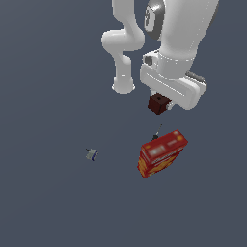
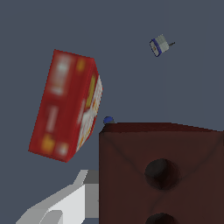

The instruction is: Pick up a designated object from a clutter of objects.

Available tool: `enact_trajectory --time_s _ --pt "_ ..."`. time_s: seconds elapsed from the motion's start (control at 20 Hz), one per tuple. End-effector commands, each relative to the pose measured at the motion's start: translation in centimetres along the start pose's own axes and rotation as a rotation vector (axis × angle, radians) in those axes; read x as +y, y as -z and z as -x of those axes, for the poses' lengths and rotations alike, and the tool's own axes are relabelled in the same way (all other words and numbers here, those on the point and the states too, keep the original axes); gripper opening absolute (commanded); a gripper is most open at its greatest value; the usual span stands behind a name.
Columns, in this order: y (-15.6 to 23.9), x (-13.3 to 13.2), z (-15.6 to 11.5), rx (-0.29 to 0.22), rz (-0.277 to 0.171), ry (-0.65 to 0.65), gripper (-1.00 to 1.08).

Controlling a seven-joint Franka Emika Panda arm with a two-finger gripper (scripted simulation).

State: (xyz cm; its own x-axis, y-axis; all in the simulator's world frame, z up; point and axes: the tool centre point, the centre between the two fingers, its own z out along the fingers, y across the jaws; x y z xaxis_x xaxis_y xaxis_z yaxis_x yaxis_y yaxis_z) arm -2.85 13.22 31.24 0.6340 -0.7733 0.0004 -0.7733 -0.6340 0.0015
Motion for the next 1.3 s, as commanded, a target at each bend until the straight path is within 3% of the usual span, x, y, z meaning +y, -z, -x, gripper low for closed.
enact_trajectory --time_s 0.0,0.6,1.25 --pt "2.0 -1.2 0.2 0.0 -0.001 0.0 -1.0" --pt "8.7 -5.8 0.6 0.0 -0.001 -0.001 -1.0" --pt "10.9 -7.3 0.7 -0.001 -0.002 -0.001 -1.0"
